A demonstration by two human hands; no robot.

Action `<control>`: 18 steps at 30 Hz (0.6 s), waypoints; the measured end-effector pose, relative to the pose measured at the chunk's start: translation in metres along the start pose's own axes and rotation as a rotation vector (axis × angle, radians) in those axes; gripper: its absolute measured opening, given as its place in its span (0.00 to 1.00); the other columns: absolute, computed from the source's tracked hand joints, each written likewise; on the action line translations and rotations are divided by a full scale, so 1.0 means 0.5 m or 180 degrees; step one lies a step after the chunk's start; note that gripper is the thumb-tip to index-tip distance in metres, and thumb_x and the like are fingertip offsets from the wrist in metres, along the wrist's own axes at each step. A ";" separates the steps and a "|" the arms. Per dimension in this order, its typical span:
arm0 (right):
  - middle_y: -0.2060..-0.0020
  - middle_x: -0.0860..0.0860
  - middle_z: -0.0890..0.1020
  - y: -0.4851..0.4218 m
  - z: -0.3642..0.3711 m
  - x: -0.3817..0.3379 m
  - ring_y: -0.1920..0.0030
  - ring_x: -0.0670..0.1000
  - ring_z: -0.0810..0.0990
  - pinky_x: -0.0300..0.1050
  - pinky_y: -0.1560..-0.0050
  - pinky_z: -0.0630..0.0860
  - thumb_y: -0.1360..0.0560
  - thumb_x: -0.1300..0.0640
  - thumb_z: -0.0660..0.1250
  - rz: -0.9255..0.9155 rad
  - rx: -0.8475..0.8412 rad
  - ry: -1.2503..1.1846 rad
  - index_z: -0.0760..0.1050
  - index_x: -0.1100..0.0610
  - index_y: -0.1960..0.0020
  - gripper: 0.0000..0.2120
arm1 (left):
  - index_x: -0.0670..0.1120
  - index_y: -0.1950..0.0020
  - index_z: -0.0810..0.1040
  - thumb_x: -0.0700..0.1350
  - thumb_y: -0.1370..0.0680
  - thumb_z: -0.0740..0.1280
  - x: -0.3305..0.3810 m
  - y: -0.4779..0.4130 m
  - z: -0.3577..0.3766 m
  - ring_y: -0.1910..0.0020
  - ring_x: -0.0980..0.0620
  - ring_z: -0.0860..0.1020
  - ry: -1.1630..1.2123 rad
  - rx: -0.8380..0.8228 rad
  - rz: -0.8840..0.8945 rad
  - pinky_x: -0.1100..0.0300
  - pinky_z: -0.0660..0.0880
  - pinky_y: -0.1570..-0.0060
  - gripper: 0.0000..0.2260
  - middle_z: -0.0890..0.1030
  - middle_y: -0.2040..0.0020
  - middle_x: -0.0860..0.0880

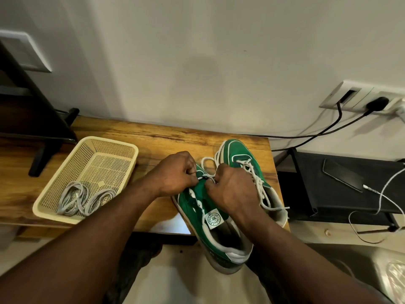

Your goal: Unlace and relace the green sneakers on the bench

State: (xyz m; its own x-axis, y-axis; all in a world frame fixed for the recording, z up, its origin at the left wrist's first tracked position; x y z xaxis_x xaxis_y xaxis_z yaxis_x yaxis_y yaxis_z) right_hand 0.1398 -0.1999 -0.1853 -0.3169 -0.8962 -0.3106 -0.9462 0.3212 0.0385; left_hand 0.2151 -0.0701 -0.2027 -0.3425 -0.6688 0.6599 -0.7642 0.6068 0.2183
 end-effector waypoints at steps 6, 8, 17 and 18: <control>0.61 0.54 0.82 -0.010 -0.003 0.008 0.60 0.55 0.81 0.44 0.62 0.74 0.24 0.49 0.70 0.0026 -0.0027 -0.0155 0.77 0.56 0.49 0.11 | 0.49 0.62 0.81 0.46 0.25 0.74 0.003 -0.005 0.016 0.52 0.50 0.77 -0.0591 0.0050 -0.0213 0.48 0.80 0.50 0.06 0.75 0.51 0.51; 0.64 0.52 0.81 -0.016 0.004 0.014 0.63 0.53 0.80 0.43 0.64 0.71 0.25 0.47 0.71 0.0082 -0.0177 -0.0122 0.79 0.56 0.55 0.11 | 0.52 0.65 0.79 0.53 0.26 0.72 0.009 -0.001 0.019 0.52 0.49 0.76 -0.0796 0.0167 -0.0252 0.46 0.79 0.49 0.10 0.74 0.54 0.52; 0.71 0.49 0.70 -0.028 0.011 -0.006 0.67 0.51 0.72 0.40 0.70 0.62 0.24 0.46 0.68 -0.0213 -0.0442 0.0292 0.70 0.53 0.62 0.14 | 0.48 0.47 0.83 0.54 0.21 0.69 0.036 -0.001 0.051 0.42 0.47 0.72 -0.1622 0.0434 -0.0367 0.47 0.76 0.44 0.11 0.74 0.42 0.47; 0.71 0.49 0.70 -0.030 0.011 -0.006 0.66 0.51 0.73 0.41 0.69 0.64 0.22 0.45 0.67 -0.0218 -0.0457 0.0341 0.72 0.54 0.61 0.15 | 0.48 0.49 0.83 0.54 0.21 0.68 0.035 -0.005 0.051 0.44 0.48 0.73 -0.1503 0.0433 -0.0356 0.48 0.75 0.46 0.10 0.75 0.43 0.47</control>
State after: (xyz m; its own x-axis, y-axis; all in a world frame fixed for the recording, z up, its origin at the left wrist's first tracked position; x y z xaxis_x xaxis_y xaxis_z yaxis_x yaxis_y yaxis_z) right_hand 0.1554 -0.2004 -0.1904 -0.2493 -0.9444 -0.2145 -0.9630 0.2183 0.1582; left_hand 0.1971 -0.0945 -0.2100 -0.4402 -0.8670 0.2336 -0.8639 0.4799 0.1527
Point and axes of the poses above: each hand's wrist, its own y-axis away from the middle knuckle, its own z-axis out of the palm, x = y × z, the point moved 9 cm from there along -y, towards the middle knuckle
